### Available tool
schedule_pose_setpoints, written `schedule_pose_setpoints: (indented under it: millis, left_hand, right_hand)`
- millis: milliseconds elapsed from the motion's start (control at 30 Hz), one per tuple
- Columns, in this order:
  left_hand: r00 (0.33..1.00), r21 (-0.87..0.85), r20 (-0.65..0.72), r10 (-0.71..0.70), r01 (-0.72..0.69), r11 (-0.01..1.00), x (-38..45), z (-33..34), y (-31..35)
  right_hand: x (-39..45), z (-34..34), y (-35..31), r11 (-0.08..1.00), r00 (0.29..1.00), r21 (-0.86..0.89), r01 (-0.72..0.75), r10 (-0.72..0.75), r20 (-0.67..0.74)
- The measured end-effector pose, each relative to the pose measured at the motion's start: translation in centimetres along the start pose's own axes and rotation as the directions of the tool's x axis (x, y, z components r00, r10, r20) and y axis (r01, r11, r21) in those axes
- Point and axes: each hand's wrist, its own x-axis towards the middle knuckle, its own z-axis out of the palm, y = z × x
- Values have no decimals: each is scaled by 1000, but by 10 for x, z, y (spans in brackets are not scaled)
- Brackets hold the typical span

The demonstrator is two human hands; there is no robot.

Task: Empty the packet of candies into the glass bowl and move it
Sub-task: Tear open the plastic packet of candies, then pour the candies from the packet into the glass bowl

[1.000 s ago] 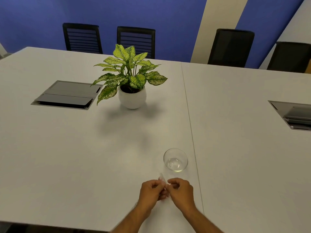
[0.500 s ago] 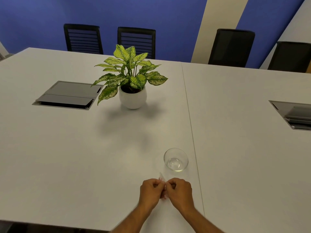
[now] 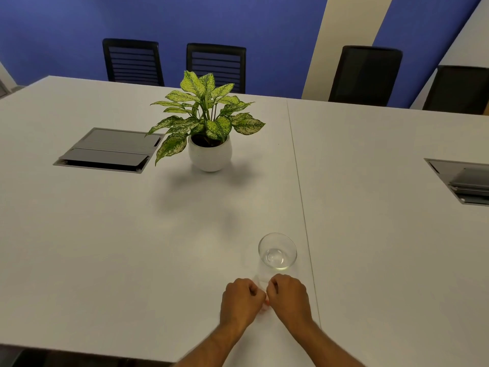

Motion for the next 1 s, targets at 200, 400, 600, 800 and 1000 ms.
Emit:
schedule_pose_setpoints:
  millis: [200, 400, 600, 800, 1000]
  left_hand:
    - [1000, 20, -3, -5, 5, 1000, 5, -3, -2]
    - [999, 124, 2, 34, -34, 992, 8, -8, -3]
    - [991, 195, 32, 127, -131, 972, 14, -14, -10]
    - [976, -132, 73, 204, -193, 972, 15, -17, -39]
    - [906, -51, 321, 277, -276, 960, 19, -11, -50]
  right_hand:
    - [-1, 4, 0, 993, 988, 19, 119, -120, 92]
    - [9, 0, -7, 997, 989, -64, 45, -36, 146]
    - [11, -6, -5, 993, 991, -107, 52, -38, 129]
    - [12, -19, -8, 994, 994, -107, 24, -13, 104]
    - [12, -41, -19, 998, 993, -59, 8, -2, 114]
